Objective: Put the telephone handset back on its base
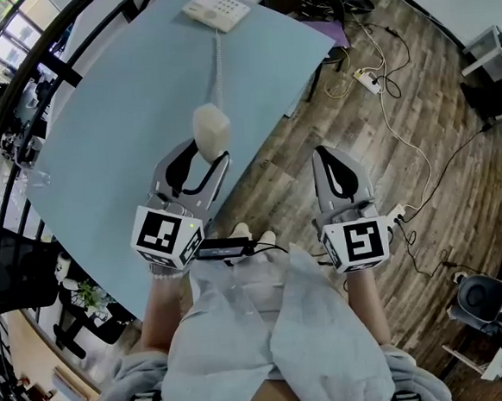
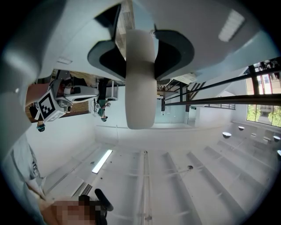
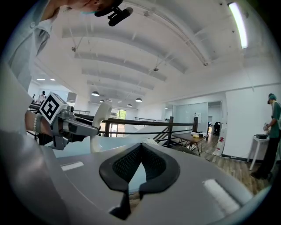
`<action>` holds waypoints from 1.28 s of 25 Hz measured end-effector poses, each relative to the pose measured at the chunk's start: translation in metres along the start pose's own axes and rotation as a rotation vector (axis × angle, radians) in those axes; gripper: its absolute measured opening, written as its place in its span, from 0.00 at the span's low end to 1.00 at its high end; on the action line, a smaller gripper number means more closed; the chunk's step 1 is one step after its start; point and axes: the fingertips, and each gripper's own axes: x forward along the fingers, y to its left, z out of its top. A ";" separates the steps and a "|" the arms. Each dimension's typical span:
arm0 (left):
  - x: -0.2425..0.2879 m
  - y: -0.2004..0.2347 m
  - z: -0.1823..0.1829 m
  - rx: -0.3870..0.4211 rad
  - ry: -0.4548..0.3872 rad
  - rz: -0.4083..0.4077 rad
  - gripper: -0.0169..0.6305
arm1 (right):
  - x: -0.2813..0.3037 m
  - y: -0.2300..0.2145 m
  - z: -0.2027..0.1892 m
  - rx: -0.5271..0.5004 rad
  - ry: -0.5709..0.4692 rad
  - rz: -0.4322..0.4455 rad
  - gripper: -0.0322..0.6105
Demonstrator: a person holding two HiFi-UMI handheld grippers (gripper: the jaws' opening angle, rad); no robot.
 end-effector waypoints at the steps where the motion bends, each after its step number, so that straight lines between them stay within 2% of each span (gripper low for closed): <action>1: 0.001 -0.002 0.001 0.000 -0.002 0.003 0.33 | -0.002 -0.002 -0.001 -0.002 0.001 0.001 0.06; 7: 0.011 -0.014 0.000 0.003 -0.016 0.017 0.33 | -0.014 -0.014 -0.013 0.010 0.006 0.009 0.06; 17: 0.043 -0.018 0.000 -0.020 -0.023 -0.015 0.33 | -0.012 -0.048 -0.018 0.006 0.006 -0.044 0.06; 23: 0.085 -0.010 -0.003 -0.045 -0.027 -0.029 0.33 | 0.008 -0.072 -0.022 -0.021 0.024 -0.047 0.06; 32: 0.155 0.019 0.010 -0.081 -0.026 -0.024 0.33 | 0.068 -0.121 -0.005 -0.041 0.023 -0.029 0.06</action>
